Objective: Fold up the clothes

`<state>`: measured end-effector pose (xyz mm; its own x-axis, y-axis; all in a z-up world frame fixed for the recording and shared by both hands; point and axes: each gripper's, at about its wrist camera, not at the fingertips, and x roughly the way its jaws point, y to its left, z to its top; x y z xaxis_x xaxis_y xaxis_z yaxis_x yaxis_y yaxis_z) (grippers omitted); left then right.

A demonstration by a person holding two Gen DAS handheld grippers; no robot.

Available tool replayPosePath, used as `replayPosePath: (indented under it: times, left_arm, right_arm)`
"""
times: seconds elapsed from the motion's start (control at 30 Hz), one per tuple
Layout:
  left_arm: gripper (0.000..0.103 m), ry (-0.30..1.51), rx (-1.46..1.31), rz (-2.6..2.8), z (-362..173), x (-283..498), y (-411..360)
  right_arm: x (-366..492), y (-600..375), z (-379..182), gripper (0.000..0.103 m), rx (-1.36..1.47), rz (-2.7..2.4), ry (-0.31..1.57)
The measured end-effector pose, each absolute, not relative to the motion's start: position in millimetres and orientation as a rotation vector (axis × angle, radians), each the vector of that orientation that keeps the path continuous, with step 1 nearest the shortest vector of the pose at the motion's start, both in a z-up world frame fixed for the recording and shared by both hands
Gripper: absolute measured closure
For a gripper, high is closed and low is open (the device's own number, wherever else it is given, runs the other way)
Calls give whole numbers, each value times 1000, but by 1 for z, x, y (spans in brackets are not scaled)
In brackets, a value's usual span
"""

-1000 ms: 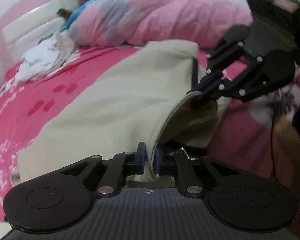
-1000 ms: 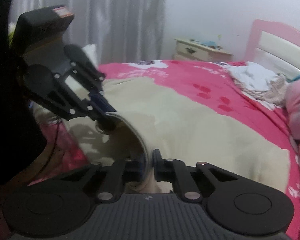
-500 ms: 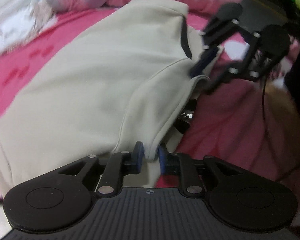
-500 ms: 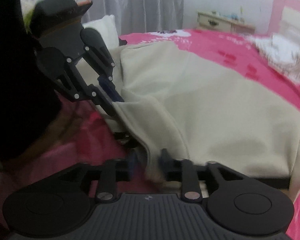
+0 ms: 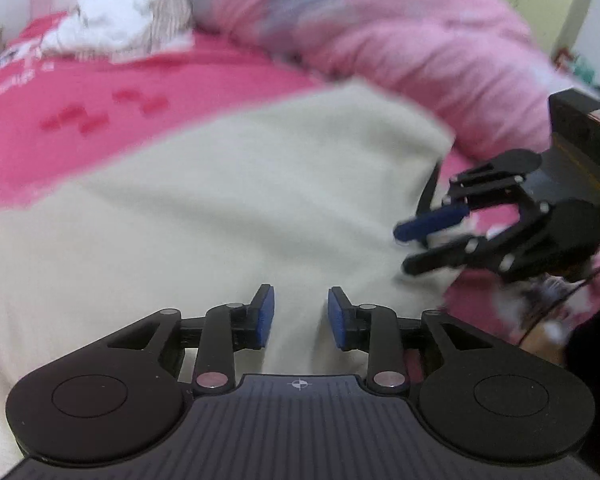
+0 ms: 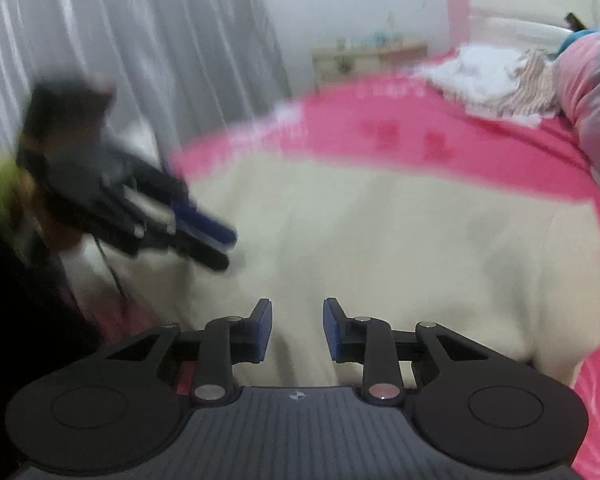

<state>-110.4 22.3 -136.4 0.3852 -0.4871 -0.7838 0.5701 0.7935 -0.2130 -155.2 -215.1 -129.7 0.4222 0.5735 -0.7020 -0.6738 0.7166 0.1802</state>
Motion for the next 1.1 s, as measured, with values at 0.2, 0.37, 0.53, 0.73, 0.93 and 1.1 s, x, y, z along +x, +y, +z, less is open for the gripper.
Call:
replayPosePath:
  times: [0.2,0.37,0.53,0.73,0.93,1.1]
  left_arm:
    - [70,939,107,-654,-142,-115,26]
    - [67,947,63,-624,-142,-114,25]
    - [66,957,9,-600,-142,-111,25]
    - [66,969,-12,-595,-140,-109,29]
    - [66,963,-18,-574,-140,-111,27]
    - [66,959,-20,-566,-141,-113,27]
  right_arm:
    - [-158,-221,-121,78,-109,706,823]
    - [-131,-250,-93,78,-123,467,660]
    - [-117,-275,-153,83,-129,301,845]
    - [-103,-274,-94,85,-47,318,749]
    - [-44,-268,-93,85,-122,276,638]
    - [-17,-309,-151,103,-95,210,742]
